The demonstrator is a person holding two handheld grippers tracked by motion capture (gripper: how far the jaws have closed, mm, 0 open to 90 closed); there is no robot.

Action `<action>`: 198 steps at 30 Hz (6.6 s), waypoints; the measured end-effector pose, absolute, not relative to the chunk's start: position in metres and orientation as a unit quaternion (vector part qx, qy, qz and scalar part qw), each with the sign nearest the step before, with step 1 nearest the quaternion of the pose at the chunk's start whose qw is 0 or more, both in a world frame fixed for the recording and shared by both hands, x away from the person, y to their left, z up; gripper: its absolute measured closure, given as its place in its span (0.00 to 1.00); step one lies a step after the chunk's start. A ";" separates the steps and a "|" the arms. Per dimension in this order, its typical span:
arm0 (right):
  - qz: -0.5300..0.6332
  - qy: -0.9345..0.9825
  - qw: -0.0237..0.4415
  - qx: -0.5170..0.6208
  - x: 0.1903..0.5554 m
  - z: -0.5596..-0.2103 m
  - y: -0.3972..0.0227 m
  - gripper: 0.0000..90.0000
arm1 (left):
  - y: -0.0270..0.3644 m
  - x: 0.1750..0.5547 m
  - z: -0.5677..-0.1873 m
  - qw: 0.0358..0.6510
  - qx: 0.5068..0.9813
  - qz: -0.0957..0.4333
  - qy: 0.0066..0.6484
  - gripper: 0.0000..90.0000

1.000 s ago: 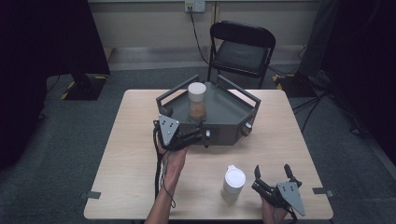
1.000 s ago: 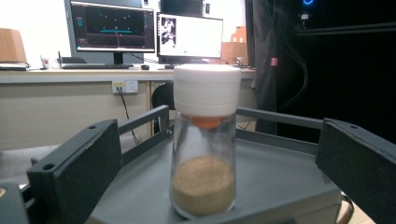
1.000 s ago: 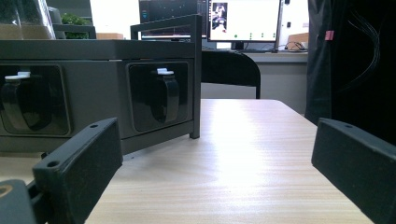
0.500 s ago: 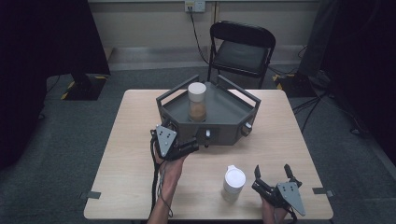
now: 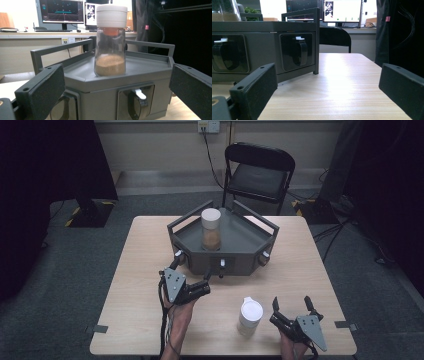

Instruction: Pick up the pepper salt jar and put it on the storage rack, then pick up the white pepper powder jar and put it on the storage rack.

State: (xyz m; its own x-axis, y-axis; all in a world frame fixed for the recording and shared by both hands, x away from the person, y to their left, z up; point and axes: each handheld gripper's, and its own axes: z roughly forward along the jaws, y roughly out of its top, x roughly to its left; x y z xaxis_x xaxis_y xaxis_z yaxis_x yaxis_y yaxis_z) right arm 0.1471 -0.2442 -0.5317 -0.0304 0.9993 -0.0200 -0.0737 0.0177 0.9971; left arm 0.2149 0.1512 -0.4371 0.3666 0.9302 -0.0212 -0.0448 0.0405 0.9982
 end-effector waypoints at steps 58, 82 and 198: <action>0.518 0.490 0.518 0.472 0.147 -0.532 -0.242 0.01 | 0.181 0.177 -0.523 0.568 0.561 0.420 0.431 0.00; 0.517 0.490 0.519 0.473 0.147 -0.532 -0.241 0.01 | 0.176 0.171 -0.535 0.573 0.537 0.451 0.424 0.00; 0.571 0.584 0.428 0.386 0.116 -0.500 -0.193 0.18 | 0.178 0.172 -0.535 0.574 0.539 0.449 0.422 0.01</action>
